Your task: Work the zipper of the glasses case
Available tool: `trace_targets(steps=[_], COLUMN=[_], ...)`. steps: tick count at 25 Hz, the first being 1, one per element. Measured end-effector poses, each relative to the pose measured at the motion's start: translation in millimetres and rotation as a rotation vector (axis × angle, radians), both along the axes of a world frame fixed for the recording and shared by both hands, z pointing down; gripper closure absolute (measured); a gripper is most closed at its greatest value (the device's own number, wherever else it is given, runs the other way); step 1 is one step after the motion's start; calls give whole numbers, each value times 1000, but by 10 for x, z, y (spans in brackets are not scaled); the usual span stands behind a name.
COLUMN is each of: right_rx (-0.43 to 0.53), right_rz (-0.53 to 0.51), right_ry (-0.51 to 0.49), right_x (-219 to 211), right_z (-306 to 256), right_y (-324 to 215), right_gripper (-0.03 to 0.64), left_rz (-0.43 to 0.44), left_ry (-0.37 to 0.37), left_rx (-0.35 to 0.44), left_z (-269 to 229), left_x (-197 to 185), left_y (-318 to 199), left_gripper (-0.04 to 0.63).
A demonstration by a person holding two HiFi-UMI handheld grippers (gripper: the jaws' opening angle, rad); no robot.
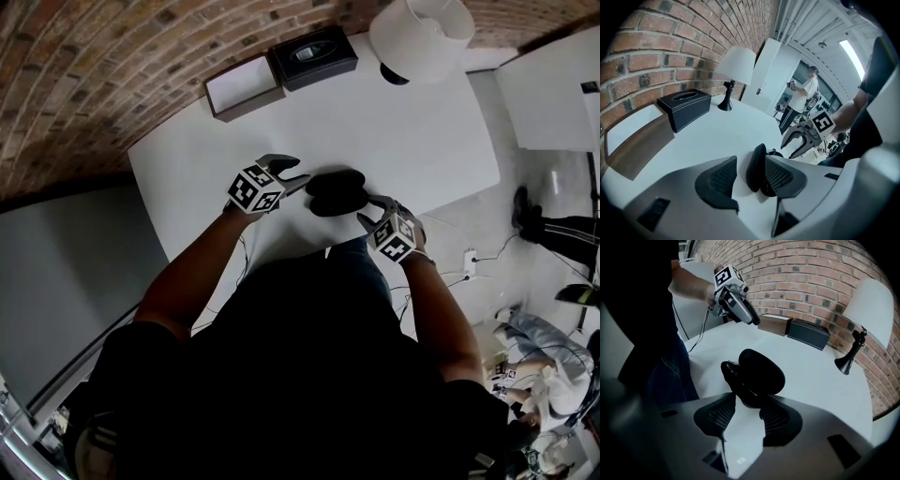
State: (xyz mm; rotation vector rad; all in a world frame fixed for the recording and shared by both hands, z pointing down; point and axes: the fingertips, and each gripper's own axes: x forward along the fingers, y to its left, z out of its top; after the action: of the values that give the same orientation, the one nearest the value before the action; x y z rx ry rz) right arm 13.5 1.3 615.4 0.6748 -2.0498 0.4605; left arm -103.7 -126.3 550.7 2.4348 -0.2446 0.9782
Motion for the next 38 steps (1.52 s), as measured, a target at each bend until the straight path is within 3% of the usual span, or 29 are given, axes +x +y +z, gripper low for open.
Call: trace_targets(steps=[15, 19, 24, 38], right_rx=[32, 46, 71, 120], right_rz=[-65, -72, -53, -20], right_ry=[31, 29, 38, 22], right_x=[-123, -137, -153, -216], right_z=[310, 332, 358, 367], right_y=[8, -8, -79, -333], right_gripper=[479, 485, 491, 495], left_rz=[145, 150, 135, 105], left_ry=[-129, -140, -144, -115], left_rx=[-18, -2, 31, 32], left_z=[714, 802, 799, 718], left_x=[164, 221, 302, 397], left_y=[235, 214, 87, -146], left_gripper=[390, 396, 483, 483])
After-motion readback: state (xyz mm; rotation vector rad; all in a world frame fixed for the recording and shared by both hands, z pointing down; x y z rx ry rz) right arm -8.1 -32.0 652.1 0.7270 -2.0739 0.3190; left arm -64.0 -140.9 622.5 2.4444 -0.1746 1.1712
